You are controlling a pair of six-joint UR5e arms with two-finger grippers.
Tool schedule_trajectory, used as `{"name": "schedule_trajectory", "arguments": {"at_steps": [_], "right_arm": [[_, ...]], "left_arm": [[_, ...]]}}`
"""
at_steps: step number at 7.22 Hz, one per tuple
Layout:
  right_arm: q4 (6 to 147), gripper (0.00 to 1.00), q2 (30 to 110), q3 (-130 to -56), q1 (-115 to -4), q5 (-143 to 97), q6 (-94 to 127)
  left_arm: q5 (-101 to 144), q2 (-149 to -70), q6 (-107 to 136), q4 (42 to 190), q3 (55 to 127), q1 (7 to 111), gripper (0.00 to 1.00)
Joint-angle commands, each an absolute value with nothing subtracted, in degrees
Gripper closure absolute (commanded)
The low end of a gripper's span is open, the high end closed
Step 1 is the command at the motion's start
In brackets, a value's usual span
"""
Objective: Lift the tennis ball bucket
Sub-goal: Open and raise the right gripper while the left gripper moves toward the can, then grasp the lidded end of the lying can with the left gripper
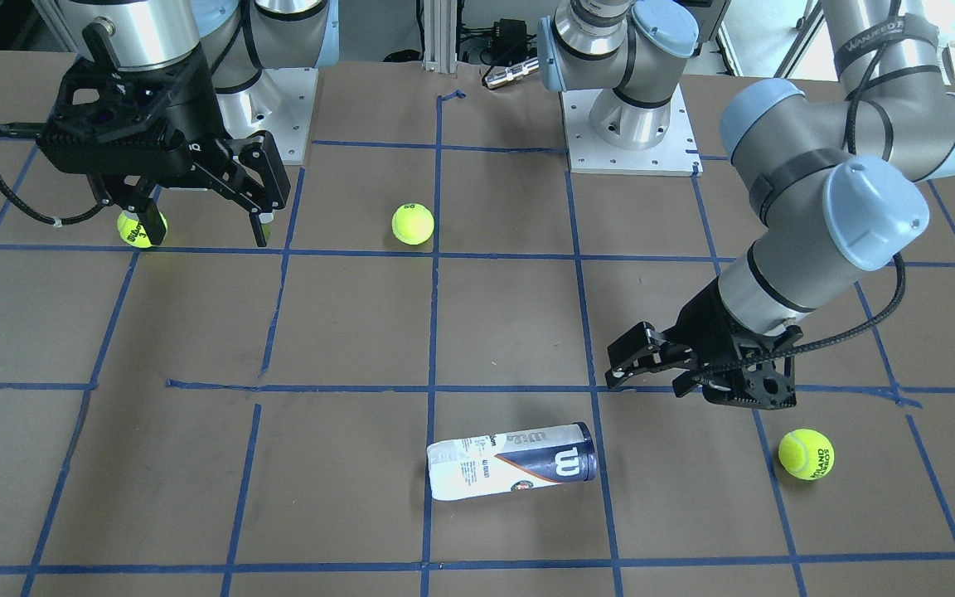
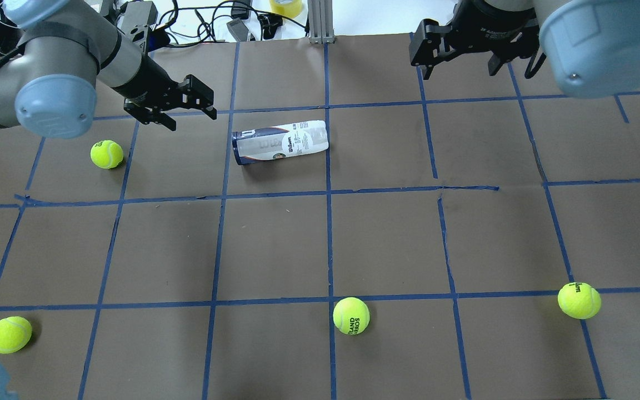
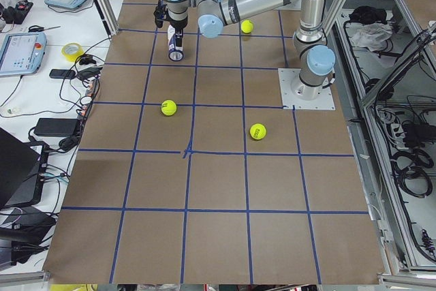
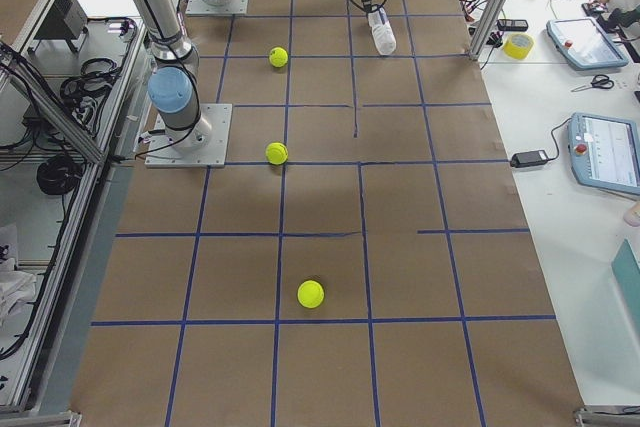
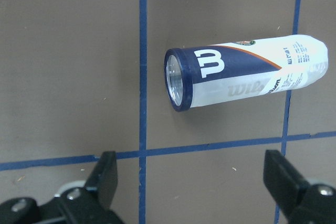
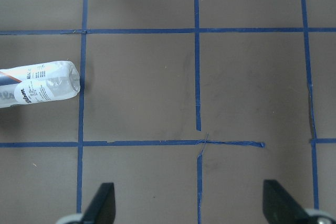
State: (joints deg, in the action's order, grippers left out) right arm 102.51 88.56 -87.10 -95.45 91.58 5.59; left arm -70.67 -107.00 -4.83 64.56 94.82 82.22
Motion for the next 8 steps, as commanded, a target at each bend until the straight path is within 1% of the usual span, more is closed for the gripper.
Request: {"name": "schedule_trajectory", "arguments": {"at_steps": [1, 5, 8], "right_arm": [[98.0, 0.0, 91.7, -89.5, -95.4, 91.4, 6.1], [98.2, 0.0, 91.8, -89.5, -95.4, 91.4, 5.7], [98.1, 0.0, 91.8, -89.6, -95.4, 91.5, 5.5]], "left_arm": [[-67.2, -111.5, -4.7, 60.9, 94.8, 82.2, 0.0], [-59.8, -119.0, -4.8, 54.9, 94.8, 82.2, 0.0], [-57.4, -121.4, -4.7, 54.9, 95.4, 82.2, 0.0]]}}
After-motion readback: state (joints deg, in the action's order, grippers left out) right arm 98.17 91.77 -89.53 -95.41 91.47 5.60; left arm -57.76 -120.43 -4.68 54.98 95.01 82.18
